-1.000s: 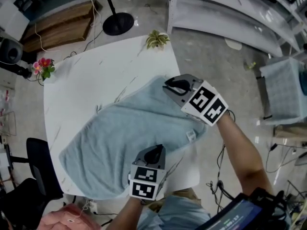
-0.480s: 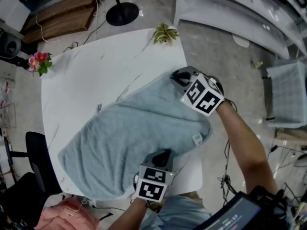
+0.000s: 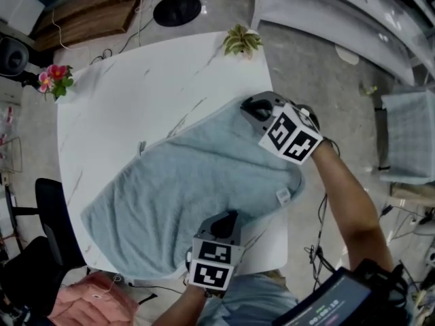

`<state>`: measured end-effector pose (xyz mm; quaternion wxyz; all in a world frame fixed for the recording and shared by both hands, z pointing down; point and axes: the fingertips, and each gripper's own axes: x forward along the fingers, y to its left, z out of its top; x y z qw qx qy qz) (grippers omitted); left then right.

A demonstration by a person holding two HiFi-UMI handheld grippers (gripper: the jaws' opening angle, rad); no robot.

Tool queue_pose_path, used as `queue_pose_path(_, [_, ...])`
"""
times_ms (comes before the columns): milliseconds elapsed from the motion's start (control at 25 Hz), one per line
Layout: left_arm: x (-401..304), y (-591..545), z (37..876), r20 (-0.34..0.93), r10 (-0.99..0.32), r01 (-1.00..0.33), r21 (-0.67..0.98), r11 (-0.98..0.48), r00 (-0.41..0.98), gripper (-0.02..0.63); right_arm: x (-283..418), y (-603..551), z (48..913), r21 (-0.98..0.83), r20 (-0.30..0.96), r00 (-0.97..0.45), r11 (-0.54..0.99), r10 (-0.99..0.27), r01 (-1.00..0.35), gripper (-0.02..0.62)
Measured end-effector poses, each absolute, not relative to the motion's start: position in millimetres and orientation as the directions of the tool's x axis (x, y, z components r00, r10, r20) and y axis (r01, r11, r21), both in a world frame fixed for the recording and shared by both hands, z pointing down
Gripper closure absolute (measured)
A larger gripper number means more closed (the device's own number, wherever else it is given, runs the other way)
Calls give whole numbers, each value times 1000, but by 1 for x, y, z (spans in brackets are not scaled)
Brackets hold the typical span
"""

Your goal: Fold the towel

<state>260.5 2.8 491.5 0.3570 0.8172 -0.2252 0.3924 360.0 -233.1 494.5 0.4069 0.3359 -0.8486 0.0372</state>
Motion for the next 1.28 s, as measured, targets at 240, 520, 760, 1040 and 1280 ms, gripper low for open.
queue_pose_path(240, [267, 15, 495, 805, -53, -637, 426, -643, 591, 597, 378, -254, 496, 224, 711, -420, 747, -565, -626, 578])
queue_pose_path(520, [272, 13, 495, 804, -56, -638, 425, -642, 592, 597, 392, -282, 494, 201, 663, -432, 702, -611, -684, 578])
queue_pose_path(760, [269, 5, 490, 791, -92, -644, 417, -642, 604, 597, 390, -265, 461, 27, 583, -522, 657, -622, -753, 447])
queue_pose_path(1040, [228, -9, 472, 787, -184, -701, 384, -601, 589, 597, 427, -151, 437, -314, 490, -557, 461, -670, -830, 387])
queue_pose_path(1280, [220, 21, 487, 822, -99, -687, 396, -609, 561, 595, 422, -43, 478, -451, 553, -546, 324, -630, -831, 370])
